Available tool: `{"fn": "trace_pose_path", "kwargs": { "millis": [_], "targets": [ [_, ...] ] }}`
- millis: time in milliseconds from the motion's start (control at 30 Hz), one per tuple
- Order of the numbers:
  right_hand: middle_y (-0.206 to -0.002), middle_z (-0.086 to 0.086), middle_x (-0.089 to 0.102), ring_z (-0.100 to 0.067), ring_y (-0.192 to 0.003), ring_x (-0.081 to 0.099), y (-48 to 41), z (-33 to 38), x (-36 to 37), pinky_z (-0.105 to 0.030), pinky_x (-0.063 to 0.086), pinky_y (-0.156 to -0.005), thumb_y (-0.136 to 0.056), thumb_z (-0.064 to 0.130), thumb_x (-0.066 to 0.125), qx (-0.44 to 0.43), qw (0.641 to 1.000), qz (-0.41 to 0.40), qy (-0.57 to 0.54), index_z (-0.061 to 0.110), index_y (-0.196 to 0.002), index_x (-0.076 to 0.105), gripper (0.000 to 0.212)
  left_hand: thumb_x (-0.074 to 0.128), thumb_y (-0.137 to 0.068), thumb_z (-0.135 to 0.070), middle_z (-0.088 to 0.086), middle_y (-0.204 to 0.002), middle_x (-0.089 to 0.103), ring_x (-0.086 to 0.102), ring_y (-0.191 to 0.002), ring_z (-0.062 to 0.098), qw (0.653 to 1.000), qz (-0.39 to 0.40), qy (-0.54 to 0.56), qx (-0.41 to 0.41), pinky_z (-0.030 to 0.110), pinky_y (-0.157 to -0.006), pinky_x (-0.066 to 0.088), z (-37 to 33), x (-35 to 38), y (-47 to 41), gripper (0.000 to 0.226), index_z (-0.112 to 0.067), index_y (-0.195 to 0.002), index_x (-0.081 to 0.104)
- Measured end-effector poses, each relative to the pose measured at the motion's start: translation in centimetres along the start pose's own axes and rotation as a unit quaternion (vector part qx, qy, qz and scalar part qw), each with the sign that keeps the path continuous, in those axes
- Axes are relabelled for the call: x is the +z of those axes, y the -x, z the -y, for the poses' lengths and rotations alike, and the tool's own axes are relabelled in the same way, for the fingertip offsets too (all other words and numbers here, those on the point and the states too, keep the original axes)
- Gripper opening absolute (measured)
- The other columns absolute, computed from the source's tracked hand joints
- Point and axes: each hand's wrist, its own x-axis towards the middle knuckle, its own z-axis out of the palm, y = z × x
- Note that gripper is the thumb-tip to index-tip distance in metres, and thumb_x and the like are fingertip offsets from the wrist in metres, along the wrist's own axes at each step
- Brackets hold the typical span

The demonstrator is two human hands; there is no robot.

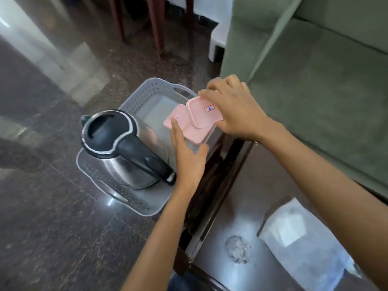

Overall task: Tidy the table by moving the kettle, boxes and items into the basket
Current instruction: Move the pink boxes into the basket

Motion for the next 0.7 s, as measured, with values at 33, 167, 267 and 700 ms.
{"fn": "trace_pose_path", "kwargs": {
  "millis": [33,167,267,700],
  "targets": [
    [-0.120,-0.008,0.051,-0.034,-0.101,0.044,-1.8,0.5,0.4,-0.041,0.039,-0.072,-0.066,0.004,0.062,-0.012,1.000,0.004,0.007,0.017,-0.122,0.052,0.059,0.048,-0.087,0.003,-0.009,-0.154,0.011,0.017,-0.134,-0.007,0.997,-0.027,0.057,-0.031,0.007,-0.106,0.018,-0.2,-0.1,-0.3,0.078,-0.018,-0.148,0.004],
    [-0.125,-0.008,0.049,-0.034,-0.105,0.043,-9.3,2.6,2.5,-0.038,0.032,-0.067,-0.071,0.001,0.059,-0.054,0.997,0.038,0.047,0.015,-0.124,0.049,0.056,0.026,-0.100,-0.019,-0.018,-0.149,0.018,0.025,-0.125,-0.016,0.957,-0.109,0.222,-0.148,0.005,-0.102,0.019,-0.7,0.1,-2.3,0.052,-0.020,-0.148,0.008],
    [-0.129,-0.008,0.045,-0.034,-0.114,0.039,-13.4,4.0,4.3,-0.041,0.040,-0.075,-0.077,0.000,0.055,-0.084,0.990,0.089,0.073,0.014,-0.125,0.046,0.052,0.030,-0.087,-0.061,-0.005,-0.157,0.010,0.012,-0.143,0.006,0.933,-0.129,0.262,-0.211,0.024,-0.115,0.009,-0.1,0.3,-2.8,0.077,-0.020,-0.149,0.010],
    [-0.134,-0.011,0.043,-0.033,-0.124,0.036,-18.6,6.9,10.2,-0.043,0.041,-0.092,-0.086,0.007,0.053,-0.153,0.949,0.246,0.125,0.016,-0.127,0.045,0.042,0.035,-0.099,-0.019,-0.001,-0.151,0.027,0.028,-0.132,0.004,0.891,-0.258,0.304,-0.216,0.002,-0.091,0.019,-0.8,1.0,-3.7,0.044,-0.010,-0.142,0.030]
  ]
}}
